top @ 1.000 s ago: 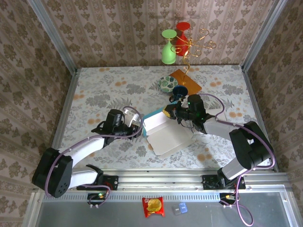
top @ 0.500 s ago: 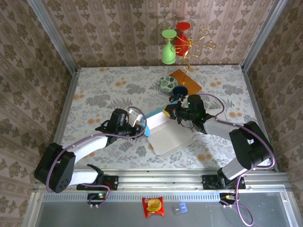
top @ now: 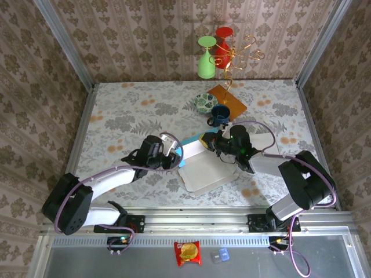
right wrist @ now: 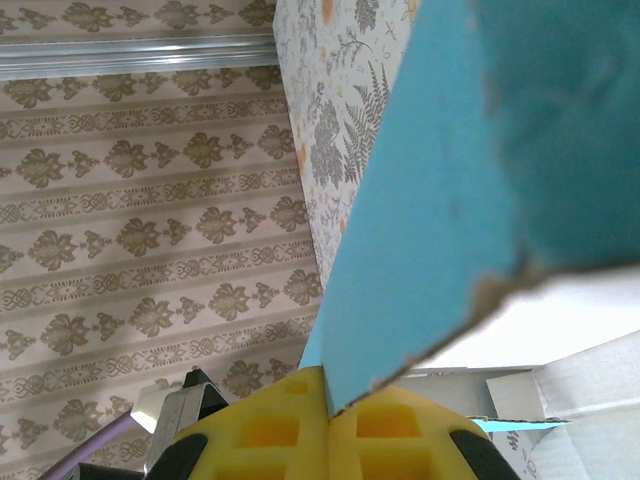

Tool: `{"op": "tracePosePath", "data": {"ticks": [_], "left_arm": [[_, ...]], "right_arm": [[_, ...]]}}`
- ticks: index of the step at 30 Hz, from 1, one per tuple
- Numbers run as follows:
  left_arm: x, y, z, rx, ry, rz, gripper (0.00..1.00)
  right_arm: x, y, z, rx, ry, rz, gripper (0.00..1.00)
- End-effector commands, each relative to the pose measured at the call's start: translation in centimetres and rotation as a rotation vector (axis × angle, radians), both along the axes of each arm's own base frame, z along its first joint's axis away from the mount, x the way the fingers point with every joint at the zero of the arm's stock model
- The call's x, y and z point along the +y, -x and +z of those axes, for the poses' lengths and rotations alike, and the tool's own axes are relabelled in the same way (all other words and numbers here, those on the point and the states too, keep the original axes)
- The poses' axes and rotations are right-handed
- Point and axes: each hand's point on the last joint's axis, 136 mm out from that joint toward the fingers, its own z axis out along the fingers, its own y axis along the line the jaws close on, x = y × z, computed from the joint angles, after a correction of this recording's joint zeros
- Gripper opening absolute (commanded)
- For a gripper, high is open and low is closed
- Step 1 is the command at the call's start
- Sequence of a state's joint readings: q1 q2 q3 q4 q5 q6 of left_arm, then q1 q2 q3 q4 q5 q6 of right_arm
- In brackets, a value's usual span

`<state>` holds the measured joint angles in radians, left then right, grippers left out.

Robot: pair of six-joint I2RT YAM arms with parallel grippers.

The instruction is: Fold the paper box

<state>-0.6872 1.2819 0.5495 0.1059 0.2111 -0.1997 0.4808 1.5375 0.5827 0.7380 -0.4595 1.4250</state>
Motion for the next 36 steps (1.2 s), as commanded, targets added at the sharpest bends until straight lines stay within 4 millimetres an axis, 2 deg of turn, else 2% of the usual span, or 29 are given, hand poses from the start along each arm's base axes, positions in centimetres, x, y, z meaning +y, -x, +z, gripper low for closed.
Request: {"op": "tracePosePath", "data": {"ticks": [1, 8, 17, 29, 36], "left_arm": [[0.5, -0.7, -0.5, -0.013, -0.022, 0.078, 0.30], [1.2, -0.9, -1.0, -0.023, -0.062, 0.180, 0.30], [2.6, -1.5, -1.8, -0.011, -0.074, 0.403, 0.30], [1.3, -2.4, -1.7, 0.000, -0.044, 0.501, 0.29], [0.3, -2.5, -0.3, -0.037, 0.002, 0.482, 0.19]], "right_arm": [[0.1, 0.8, -0.3, -0.005, 0.011, -0.006, 0.00], [0.3, 1.1, 0.2, -0.024, 0.012, -0.015, 0.00], [0.4, 1.3, 0.7, -0.023, 0.001, -0.040, 0.00], [0.4, 1.5, 0.1, 0.021, 0.012, -0.064, 0.00], [0.0, 1.5, -1.1, 0.087, 0.042, -0.095, 0.00]]}}
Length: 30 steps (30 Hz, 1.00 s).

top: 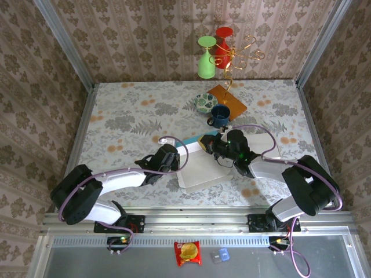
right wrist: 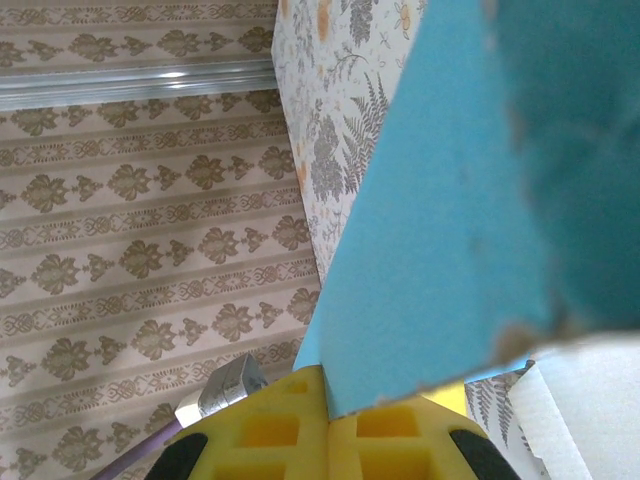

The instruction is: Fold the paper box

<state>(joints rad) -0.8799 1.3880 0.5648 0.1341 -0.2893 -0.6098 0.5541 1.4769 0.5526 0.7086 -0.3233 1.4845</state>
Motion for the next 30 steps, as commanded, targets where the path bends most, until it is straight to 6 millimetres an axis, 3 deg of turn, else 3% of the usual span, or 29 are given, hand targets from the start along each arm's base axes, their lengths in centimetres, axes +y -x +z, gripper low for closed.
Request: {"op": "tracePosePath", "data": {"ticks": [1, 6, 11, 24, 30], "left_arm": [[-0.8, -1.1, 2.2, -0.068, 0.047, 0.024, 0.19], [-1.7, -0.8, 3.1, -0.104, 0.088, -0.035, 0.18], [-1.4, -0.8, 3.4, -0.110, 0.087, -0.039, 0.07], [-1.3, -2.1, 2.9, -0.057, 0.038, 0.063, 0.12], [-0.4, -2.4, 2.6, -0.038, 0.017, 0.120, 0.01]], "right_arm": [[-0.4, 0.4, -1.4, 0.068, 0.041, -0.026, 0.00], [-0.5, 0.1, -1.4, 0.116, 0.065, -0.041, 0.00], [-0.3, -0.3, -1.1, 0.137, 0.087, -0.048, 0.00], [0.3, -0.1, -1.3, 0.161, 0.087, -0.077, 0.00], [-0.1, -0.1, -1.5, 0.177, 0.085, -0.099, 0.00]]}}
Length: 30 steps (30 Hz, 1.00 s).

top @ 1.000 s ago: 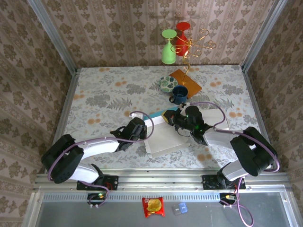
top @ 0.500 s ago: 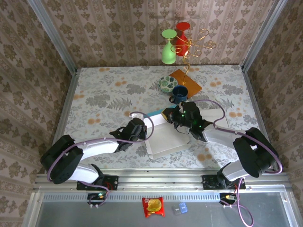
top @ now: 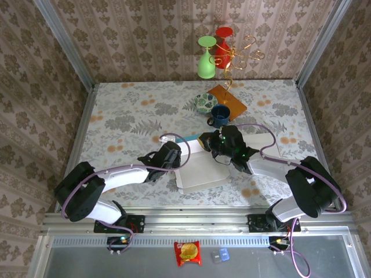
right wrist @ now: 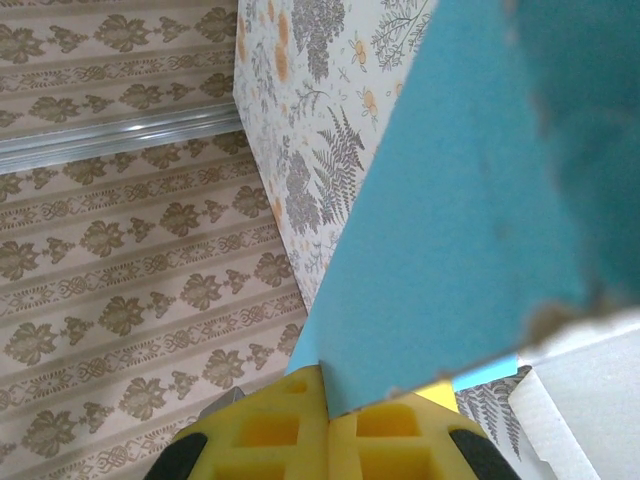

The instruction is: Fold the paper box

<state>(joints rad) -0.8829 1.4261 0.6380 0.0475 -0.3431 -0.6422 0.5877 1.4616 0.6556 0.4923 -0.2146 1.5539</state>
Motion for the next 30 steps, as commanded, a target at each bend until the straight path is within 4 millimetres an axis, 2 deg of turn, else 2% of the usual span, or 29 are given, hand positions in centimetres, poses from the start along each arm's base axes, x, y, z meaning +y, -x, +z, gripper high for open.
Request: {"op": "tracePosePath", "data": {"ticks": [1, 9, 13, 15, 18, 23, 27, 30], "left_arm": [[-0.4, -1.6, 2.3, -0.053, 0.053, 0.072, 0.00], [-0.5, -1.6, 2.2, -0.052, 0.061, 0.075, 0.00], [-0.6, -2.0, 2.1, -0.051, 0.070, 0.058, 0.16], [-0.7, -2.2, 2.0, -0.050, 0.086, 0.048, 0.18], [-1.1, -2.5, 2.3, -0.061, 0.101, 0.027, 0.18], [-1.4, -2.8, 2.3, -0.060, 0.091, 0.016, 0.09], [-0.8, -2.6, 1.7, -0.043, 0.053, 0.042, 0.00], [0.2, -2.5, 1.6, -0.040, 0.013, 0.082, 0.00]], "right_arm": [[-0.3, 0.9, -1.5, 0.071, 0.040, -0.009, 0.00], [-0.2, 0.6, -1.1, 0.072, 0.030, -0.019, 0.00], [-0.3, 0.8, -1.4, 0.083, 0.029, -0.022, 0.00], [-0.3, 0.8, -1.5, 0.085, 0.027, -0.024, 0.00], [-0.4, 0.9, -1.7, 0.092, 0.028, -0.025, 0.00], [-0.4, 0.9, -1.8, 0.097, 0.028, -0.027, 0.00], [-0.3, 0.9, -1.8, 0.102, 0.023, -0.030, 0.00], [-0.4, 0.9, -1.6, 0.107, 0.022, -0.036, 0.00]]}}
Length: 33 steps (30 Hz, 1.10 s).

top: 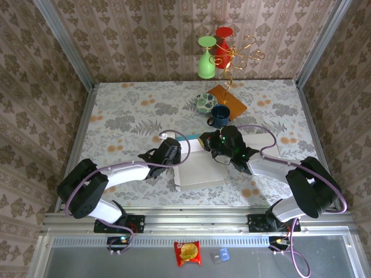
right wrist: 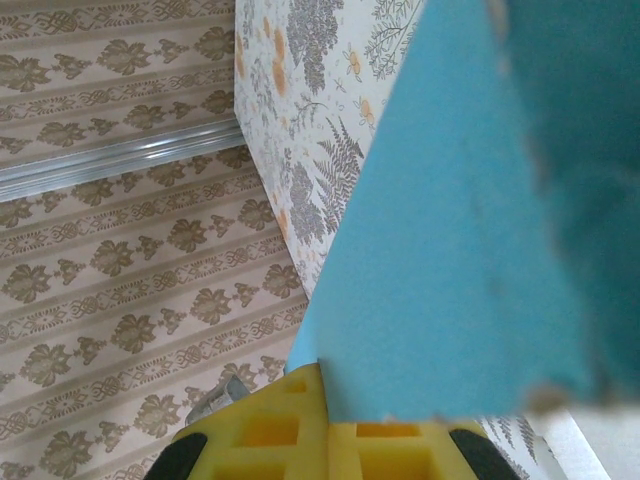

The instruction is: Fold the paper box

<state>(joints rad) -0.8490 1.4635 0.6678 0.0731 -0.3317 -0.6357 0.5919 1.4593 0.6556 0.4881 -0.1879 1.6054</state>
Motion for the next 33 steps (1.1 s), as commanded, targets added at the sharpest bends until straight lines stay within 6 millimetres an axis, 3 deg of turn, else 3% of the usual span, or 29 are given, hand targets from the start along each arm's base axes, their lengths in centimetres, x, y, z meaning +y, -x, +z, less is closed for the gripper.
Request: {"op": "tracePosePath", "data": {"ticks": [1, 5, 11, 13, 19, 24, 33], "left_arm": [[0.6, -0.9, 1.4, -0.033, -0.011, 0.075, 0.00], [0.8, -1.0, 1.7, -0.039, -0.029, 0.080, 0.00], [0.8, -1.1, 2.5, -0.046, -0.044, 0.040, 0.00], [1.0, -1.1, 2.9, -0.052, -0.047, 0.026, 0.00], [1.3, -1.5, 3.7, -0.049, -0.041, -0.015, 0.00], [0.9, -1.8, 4.8, -0.069, -0.014, -0.075, 0.00], [0.7, -2.3, 7.4, -0.056, 0.174, -0.248, 0.00]], "right_arm": [[-0.2, 1.0, -1.4, 0.078, 0.043, 0.003, 0.00], [-0.1, 1.1, -1.1, 0.100, 0.051, -0.001, 0.00], [-0.9, 0.3, 1.1, 0.034, 0.122, 0.022, 0.37], [-1.3, 0.3, 3.4, -0.027, 0.148, 0.043, 0.47], [-2.6, 0.3, 6.9, -0.149, 0.274, 0.111, 0.65], [-5.1, 0.4, 8.7, -0.230, 0.347, 0.134, 0.67], [-11.4, 1.1, 10.3, -0.360, 0.512, 0.194, 0.54]]}}
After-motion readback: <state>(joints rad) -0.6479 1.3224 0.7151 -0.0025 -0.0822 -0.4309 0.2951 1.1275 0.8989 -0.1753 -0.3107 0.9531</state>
